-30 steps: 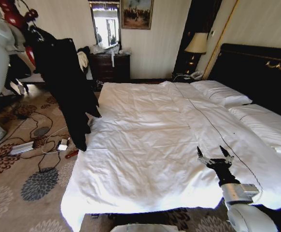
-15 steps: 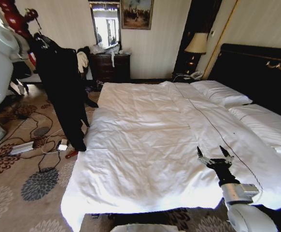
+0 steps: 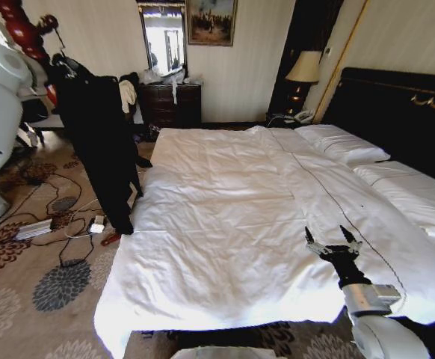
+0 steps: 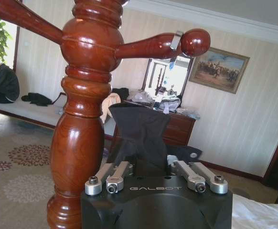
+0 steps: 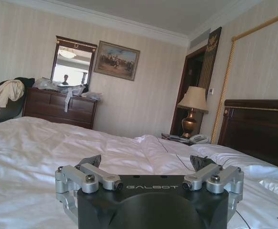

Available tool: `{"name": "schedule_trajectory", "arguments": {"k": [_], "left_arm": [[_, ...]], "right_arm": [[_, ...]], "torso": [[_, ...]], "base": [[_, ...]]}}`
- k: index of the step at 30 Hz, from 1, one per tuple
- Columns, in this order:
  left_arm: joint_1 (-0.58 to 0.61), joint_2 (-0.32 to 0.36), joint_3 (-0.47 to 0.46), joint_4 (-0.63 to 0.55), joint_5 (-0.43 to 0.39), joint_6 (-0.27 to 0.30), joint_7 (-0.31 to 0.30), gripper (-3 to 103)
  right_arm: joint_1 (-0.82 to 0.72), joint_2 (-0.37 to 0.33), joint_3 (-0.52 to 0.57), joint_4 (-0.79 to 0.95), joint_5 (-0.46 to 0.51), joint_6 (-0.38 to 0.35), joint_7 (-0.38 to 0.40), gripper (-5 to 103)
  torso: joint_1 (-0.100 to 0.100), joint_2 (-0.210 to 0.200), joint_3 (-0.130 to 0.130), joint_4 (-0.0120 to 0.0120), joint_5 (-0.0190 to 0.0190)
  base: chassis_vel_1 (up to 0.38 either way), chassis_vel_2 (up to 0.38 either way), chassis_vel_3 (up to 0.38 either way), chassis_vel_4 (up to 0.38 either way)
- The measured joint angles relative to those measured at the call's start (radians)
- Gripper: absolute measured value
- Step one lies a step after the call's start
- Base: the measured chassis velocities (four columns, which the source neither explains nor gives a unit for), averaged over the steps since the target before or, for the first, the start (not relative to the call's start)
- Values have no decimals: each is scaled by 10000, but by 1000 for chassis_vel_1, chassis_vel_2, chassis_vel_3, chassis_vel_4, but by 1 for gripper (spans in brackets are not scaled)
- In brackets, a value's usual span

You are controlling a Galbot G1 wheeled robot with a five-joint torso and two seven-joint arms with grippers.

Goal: Pick up the clothes from the bed and hang them on the clothes hanger.

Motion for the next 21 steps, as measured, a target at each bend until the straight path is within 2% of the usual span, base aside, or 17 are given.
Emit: {"name": "schedule_trajectory", "arguments": {"k": [1,4,7,9,12,13,14,16,17,19,20,21], "left_arm": [[50,94,-45,-175,-33,30,-32,43],[136,251,-94,-449,-89,54,-62,48],[504,705,-389,-1191,-251,162,-241,64],[635,844,-477,-1427,-308,196,-275,64],[1540,1605,-1113,-2689,-601,223,-303,81],[1540,1605,-1113,-2689,-601,223,-303,81],[1827,1796,-1330,-3036,-664,181,-286,86],[2584,2322,-1859,-3972,-1031,-169,-298,96],[3145,2683,-2192,-4549,-1350,-638,-322,98],[3279,2761,-2275,-4662,-1386,-749,-324,98],[4072,3218,-2707,-5266,-1436,-1446,-285,100],[4495,3502,-2908,-5623,-1497,-1814,-261,100]], "right_arm": [[0,0,0,-1,0,0,0,100],[0,0,0,0,0,0,0,100],[0,0,0,-1,0,0,0,100],[0,0,0,0,0,0,0,100],[-1,0,0,0,0,0,0,100],[-1,0,0,0,0,0,0,100],[0,0,0,0,0,0,1,100],[0,0,0,0,0,0,0,100],[0,0,-1,0,0,0,0,100],[0,0,0,0,0,1,0,100],[-1,0,0,-1,0,1,1,100],[0,0,0,0,0,1,1,100]], "torso": [[0,0,0,-4,3],[0,0,0,-4,5],[0,0,0,0,2],[-1,0,0,1,2],[0,0,0,-3,2],[0,0,0,-3,2],[0,0,0,-1,1],[-1,0,0,2,-1],[-1,0,0,0,4],[-2,1,-1,-2,5],[-1,0,0,-4,3],[-1,0,0,-1,2]], "base": [[0,0,0,0],[0,0,0,0],[0,0,0,0],[0,0,0,0],[0,0,0,0],[0,0,0,0],[0,0,0,0],[0,0,0,0],[0,0,0,0],[0,0,0,0],[0,0,0,0],[0,0,0,0]]}}
